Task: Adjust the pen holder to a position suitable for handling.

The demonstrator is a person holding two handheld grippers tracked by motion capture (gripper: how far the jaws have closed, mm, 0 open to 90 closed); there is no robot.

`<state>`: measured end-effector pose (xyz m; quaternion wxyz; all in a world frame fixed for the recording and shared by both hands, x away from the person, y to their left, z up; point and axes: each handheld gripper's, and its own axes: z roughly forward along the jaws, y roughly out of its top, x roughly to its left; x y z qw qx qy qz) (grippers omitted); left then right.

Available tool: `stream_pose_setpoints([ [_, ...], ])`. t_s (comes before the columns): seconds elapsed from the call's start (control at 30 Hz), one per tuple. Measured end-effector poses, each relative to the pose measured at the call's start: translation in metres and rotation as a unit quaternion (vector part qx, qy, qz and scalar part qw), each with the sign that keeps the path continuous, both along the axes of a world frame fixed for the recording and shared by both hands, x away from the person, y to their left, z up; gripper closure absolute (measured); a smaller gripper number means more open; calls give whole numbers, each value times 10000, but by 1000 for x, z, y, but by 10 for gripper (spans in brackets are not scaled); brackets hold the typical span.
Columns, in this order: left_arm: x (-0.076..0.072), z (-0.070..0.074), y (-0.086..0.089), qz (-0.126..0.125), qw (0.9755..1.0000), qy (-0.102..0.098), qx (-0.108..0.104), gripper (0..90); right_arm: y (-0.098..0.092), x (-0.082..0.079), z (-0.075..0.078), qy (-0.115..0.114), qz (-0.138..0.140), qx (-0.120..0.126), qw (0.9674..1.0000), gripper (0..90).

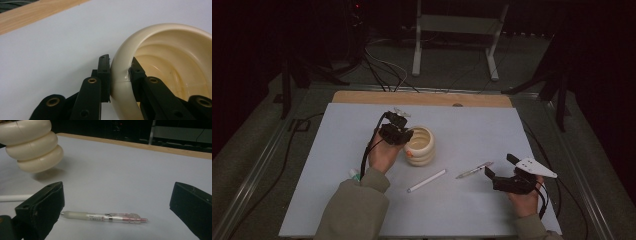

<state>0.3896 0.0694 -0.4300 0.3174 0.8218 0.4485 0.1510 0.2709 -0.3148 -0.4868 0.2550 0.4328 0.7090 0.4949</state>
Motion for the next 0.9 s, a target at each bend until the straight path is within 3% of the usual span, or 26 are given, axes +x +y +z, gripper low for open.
stream_pose_setpoints([
  [0.37, -1, -18, 3, 44, 9997, 222, 104, 776, 0, 0, 0, -9, -4, -13, 10000, 3],
  [0.5, -2, -21, 2, 45, 9994, 262, 235, 775, 0, 0, 0, -10, 5, -19, 10000, 3],
  [0.7, -2, -24, 3, 28, 9998, 188, -6, 752, 0, 0, 0, 6, 10, -11, 10000, 3],
  [0.8, -4, -23, 5, -38, 9992, 23, -404, 608, 0, 0, -1, 7, 2, -4, 10000, 3],
  [0.9, -5, -20, 8, 51, 9981, -180, -590, 427, -1, 0, -1, 10, -6, -1, 10000, 3],
])
